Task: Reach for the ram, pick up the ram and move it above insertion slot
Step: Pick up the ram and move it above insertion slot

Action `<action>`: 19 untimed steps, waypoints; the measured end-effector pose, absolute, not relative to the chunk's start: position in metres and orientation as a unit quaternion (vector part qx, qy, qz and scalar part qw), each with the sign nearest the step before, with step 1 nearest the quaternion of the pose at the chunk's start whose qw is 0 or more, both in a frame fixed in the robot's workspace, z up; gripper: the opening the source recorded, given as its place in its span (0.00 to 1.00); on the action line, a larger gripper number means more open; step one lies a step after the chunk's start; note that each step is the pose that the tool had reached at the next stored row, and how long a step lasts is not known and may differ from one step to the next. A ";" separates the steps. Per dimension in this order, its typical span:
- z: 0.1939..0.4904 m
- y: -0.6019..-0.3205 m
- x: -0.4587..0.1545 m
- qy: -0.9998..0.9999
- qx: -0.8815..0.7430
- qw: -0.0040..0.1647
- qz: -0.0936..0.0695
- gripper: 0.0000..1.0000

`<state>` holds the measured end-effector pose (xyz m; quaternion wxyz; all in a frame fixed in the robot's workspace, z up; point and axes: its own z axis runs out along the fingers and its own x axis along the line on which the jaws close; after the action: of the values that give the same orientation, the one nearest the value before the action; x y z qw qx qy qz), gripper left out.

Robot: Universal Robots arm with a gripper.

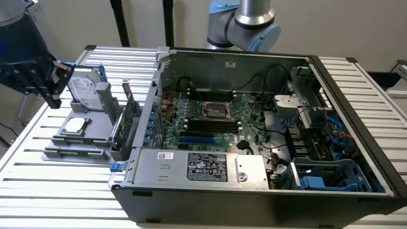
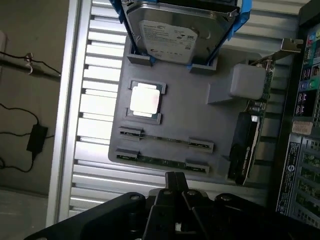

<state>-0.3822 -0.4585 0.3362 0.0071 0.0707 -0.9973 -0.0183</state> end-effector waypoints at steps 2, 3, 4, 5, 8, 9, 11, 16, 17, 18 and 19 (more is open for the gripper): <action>0.336 -0.459 -0.382 -0.996 0.089 0.007 -0.018 0.11; 0.336 -0.459 -0.382 -0.995 0.098 0.008 -0.018 0.11; 0.336 -0.459 -0.382 -0.994 0.107 0.008 -0.018 0.11; 0.336 -0.459 -0.382 -0.993 0.116 0.008 -0.018 0.11; 0.336 -0.459 -0.382 -0.990 0.143 0.008 -0.018 0.11; 0.336 -0.459 -0.382 -0.988 0.152 0.009 -0.018 0.11; 0.336 -0.459 -0.382 -0.985 0.170 0.009 -0.017 0.11; 0.335 -0.458 -0.382 -0.977 0.214 0.010 -0.017 0.11; 0.334 -0.459 -0.382 -0.975 0.223 0.010 -0.017 0.11; 0.334 -0.459 -0.382 -0.972 0.232 0.010 -0.017 0.11; 0.333 -0.459 -0.382 -0.970 0.241 0.010 -0.017 0.11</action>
<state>-0.3821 -0.4585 0.3333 0.0101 0.2412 -0.9703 -0.0168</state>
